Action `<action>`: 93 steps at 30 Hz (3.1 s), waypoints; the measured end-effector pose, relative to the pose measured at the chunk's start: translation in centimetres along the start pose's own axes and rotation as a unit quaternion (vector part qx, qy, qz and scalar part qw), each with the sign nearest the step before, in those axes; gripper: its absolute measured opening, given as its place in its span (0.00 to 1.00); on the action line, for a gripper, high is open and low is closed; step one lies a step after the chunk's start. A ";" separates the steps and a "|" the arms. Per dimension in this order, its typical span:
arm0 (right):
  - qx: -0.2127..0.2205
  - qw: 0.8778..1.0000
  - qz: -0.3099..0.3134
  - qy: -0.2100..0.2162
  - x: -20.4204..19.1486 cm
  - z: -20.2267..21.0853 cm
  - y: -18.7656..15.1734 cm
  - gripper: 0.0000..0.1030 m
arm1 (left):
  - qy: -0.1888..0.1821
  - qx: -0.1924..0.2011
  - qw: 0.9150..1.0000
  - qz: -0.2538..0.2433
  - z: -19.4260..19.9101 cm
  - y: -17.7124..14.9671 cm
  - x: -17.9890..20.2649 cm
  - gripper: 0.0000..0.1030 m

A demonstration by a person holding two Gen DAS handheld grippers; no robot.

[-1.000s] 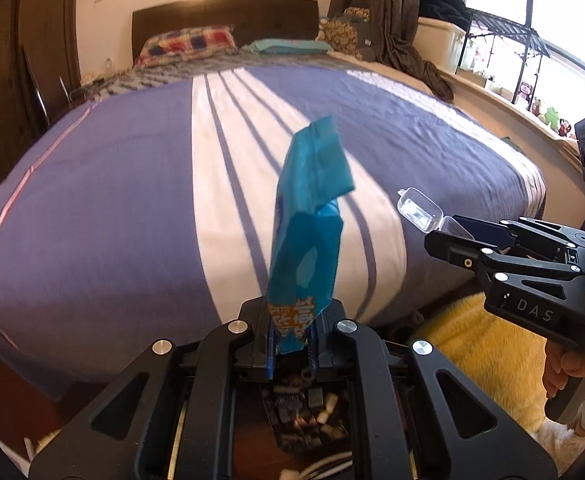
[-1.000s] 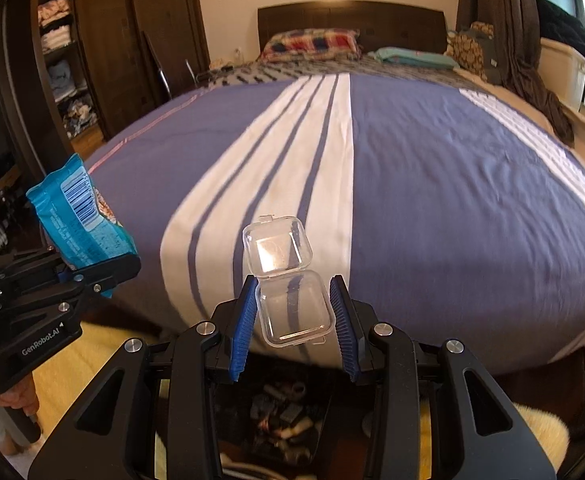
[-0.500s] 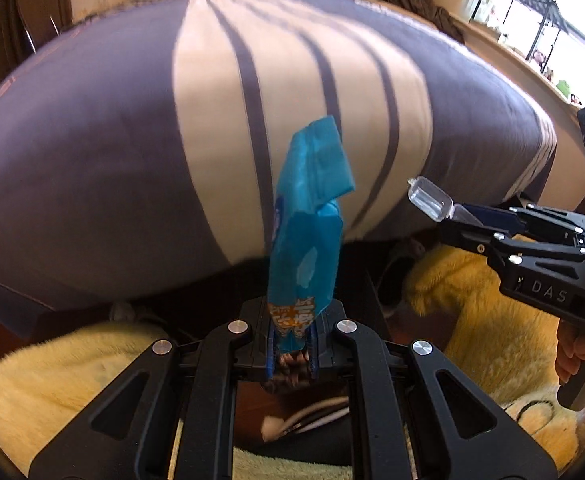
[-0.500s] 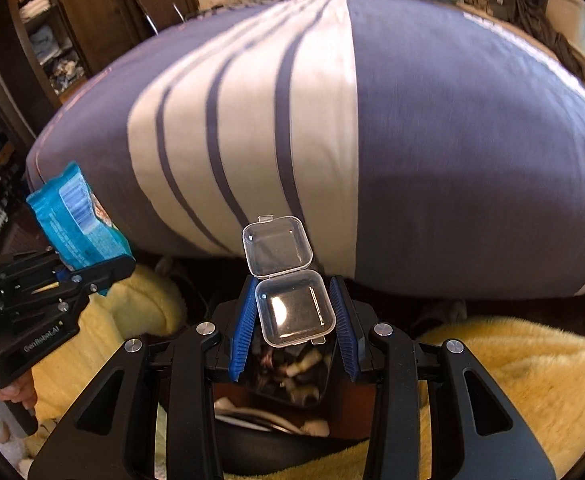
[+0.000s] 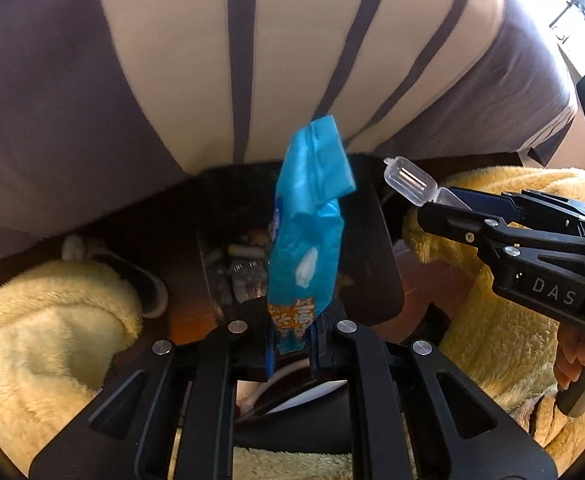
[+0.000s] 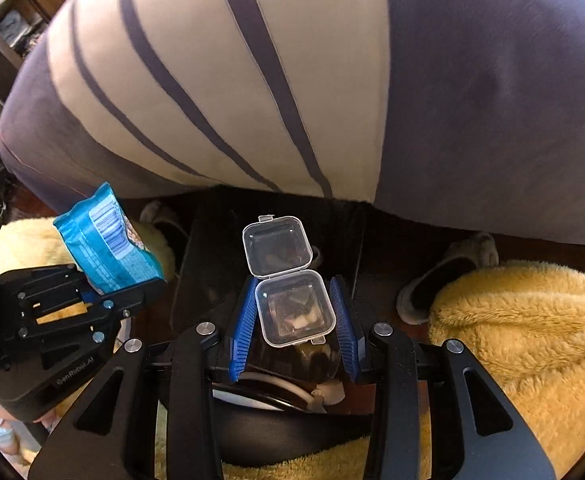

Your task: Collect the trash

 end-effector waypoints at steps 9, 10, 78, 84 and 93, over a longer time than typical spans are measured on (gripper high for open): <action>-0.023 1.000 0.002 -0.006 -0.4 -1.7 1.1 0.38 | -0.020 -0.034 0.999 0.021 -2.5 -1.0 -0.1 0.15; -0.023 1.000 0.000 -0.007 -0.3 -1.9 1.2 0.39 | -0.019 -0.036 0.999 0.023 -2.6 -0.9 -0.2 0.17; 0.437 0.889 -0.010 -0.136 0.1 36.5 10.7 0.97 | 0.140 0.404 0.902 -0.057 35.0 8.9 7.5 0.92; 0.436 0.890 -0.011 -0.133 0.0 36.4 10.7 0.97 | 0.141 0.403 0.903 -0.052 35.0 8.7 7.0 0.92; 0.434 0.892 -0.007 -0.129 -0.5 36.1 10.7 0.97 | 0.140 0.404 0.902 -0.053 35.2 8.6 7.0 0.92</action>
Point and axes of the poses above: each gripper's, at about its wrist camera, not at the fingertips, and z roughly against the way its jaws point, x to its right, y to its top, the point moved 9 cm from there along -z, roughly the way its jaws point, and after that the axes turned 4 degrees about -y, right-handed, at the moved point
